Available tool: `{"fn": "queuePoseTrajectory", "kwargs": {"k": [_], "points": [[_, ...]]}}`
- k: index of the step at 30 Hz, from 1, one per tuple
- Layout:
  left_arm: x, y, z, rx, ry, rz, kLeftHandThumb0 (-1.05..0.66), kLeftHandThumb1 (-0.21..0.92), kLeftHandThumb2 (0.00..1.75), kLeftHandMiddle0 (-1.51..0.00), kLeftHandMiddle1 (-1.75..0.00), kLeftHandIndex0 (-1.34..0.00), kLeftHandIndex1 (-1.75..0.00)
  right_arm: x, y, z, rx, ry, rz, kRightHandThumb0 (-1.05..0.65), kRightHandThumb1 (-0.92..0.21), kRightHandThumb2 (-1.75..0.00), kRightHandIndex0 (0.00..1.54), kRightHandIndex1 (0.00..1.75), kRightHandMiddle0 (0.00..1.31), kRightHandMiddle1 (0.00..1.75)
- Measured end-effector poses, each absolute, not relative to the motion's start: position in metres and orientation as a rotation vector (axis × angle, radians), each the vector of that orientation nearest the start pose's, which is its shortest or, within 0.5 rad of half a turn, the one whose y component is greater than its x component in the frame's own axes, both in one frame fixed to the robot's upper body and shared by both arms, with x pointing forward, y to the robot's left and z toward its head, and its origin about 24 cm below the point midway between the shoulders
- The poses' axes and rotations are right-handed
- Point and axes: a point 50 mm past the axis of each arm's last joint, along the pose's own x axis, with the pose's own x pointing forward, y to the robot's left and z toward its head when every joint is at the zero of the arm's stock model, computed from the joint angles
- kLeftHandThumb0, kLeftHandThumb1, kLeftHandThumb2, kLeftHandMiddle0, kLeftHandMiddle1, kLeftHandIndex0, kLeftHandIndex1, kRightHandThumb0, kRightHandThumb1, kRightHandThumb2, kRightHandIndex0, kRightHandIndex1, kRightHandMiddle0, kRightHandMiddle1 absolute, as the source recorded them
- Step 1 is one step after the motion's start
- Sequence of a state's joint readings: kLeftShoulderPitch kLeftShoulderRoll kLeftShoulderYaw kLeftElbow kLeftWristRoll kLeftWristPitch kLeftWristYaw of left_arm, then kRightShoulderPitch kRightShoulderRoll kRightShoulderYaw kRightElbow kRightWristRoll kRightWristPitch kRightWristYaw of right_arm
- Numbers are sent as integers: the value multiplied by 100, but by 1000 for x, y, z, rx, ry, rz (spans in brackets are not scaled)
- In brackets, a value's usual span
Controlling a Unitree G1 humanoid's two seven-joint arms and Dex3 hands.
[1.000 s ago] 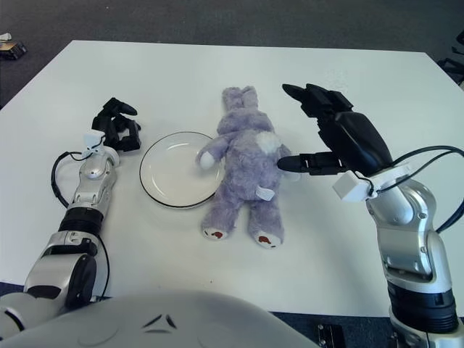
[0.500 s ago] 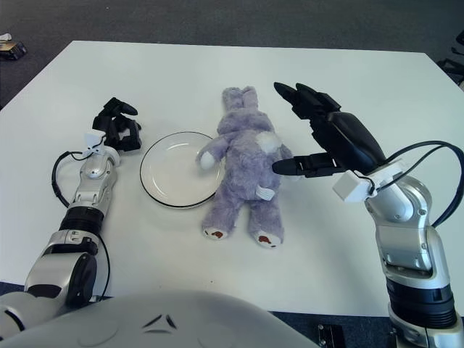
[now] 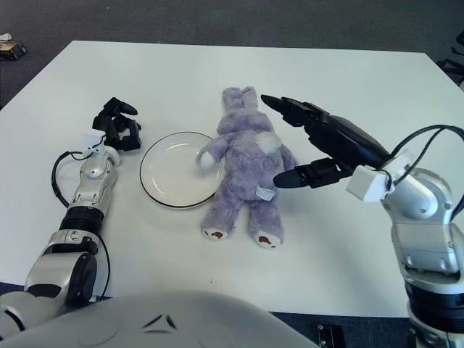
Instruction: Put the doll into the plate.
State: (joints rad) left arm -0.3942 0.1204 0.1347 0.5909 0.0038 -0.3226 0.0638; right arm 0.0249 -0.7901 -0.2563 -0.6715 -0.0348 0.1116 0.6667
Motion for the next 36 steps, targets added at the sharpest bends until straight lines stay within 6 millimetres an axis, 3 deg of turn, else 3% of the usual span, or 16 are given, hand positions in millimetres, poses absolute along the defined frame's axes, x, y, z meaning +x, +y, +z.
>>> {"fn": "queuePoseTrajectory", "kwargs": {"k": [23, 31, 36], "points": [[322, 185, 49, 78, -109, 124, -2, 15, 151, -78, -175, -52, -167, 200, -201, 213, -1013, -127, 666, -104, -92, -14, 0, 0, 0, 0], [322, 184, 49, 73, -105, 124, -2, 15, 150, -77, -175, -51, -168, 200, -201, 212, -1000, -98, 696, -105, -92, -21, 0, 0, 0, 0], [322, 183, 49, 69, -103, 125, -1, 25, 140, -57, -175, -52, -174, 200, -201, 213, -1006, -100, 701, -105, -92, -26, 0, 0, 0, 0]]}}
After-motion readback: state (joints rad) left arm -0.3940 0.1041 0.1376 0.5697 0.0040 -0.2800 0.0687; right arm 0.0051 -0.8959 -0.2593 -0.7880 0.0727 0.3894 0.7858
